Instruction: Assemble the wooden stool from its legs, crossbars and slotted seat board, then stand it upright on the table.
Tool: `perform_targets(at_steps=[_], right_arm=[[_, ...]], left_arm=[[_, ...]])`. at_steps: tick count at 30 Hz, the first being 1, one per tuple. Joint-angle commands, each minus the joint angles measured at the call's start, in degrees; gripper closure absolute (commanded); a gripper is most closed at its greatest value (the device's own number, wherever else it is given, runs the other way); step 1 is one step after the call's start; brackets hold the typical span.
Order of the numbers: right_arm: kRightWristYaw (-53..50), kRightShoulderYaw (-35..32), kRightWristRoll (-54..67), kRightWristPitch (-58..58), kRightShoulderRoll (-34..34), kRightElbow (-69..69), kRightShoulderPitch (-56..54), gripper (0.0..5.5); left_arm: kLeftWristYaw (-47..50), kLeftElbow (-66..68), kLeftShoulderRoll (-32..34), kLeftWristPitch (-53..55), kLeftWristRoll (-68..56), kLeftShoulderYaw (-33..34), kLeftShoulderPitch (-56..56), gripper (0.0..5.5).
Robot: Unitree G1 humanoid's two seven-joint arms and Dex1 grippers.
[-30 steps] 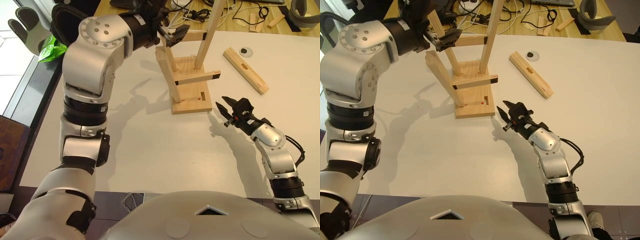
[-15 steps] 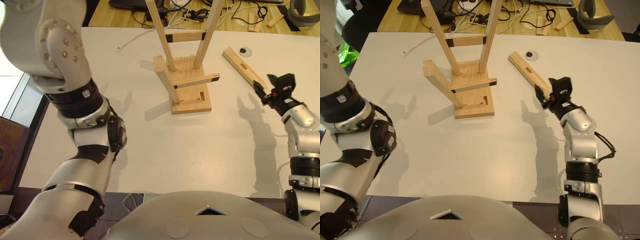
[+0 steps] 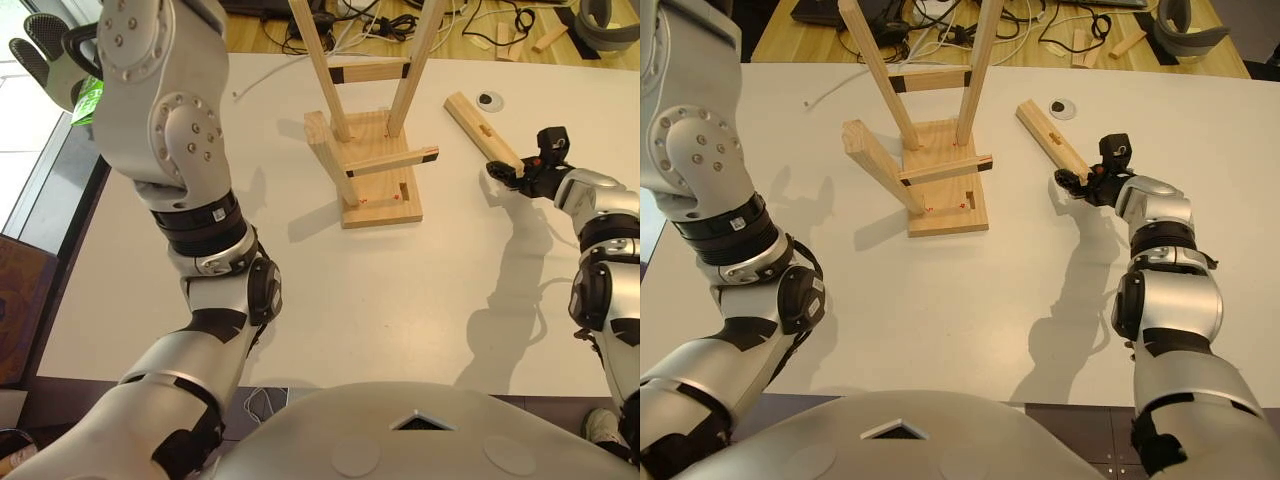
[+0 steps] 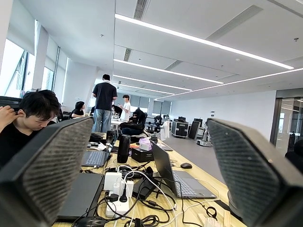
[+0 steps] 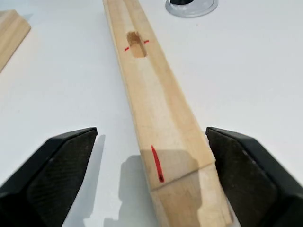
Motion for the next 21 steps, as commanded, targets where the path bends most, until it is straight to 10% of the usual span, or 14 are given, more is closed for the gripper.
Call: perform_targets(at_steps=[1, 15, 21], right_arm=[[-7.1, -0.2, -2.0, 2.4, -0.2, 3.8, 0.2, 1.24], [0.3, 1.3, -2.0, 5.5, 3.4, 0.7, 5.4, 3.46], [-7.9, -2.9, 3.2, -0.8, 10.8, -18.8, 11.5, 3.51]], left_arm=[[0.9, -0.4, -0.2, 0.2, -0.7, -0.2, 0.2, 1.08], [2.5, 2.1, 2.2, -2.8, -0.3, 2.0, -1.9, 1.08], [1.3, 3.5, 4.1, -4.1, -0.3, 2.0, -2.2, 1.08]])
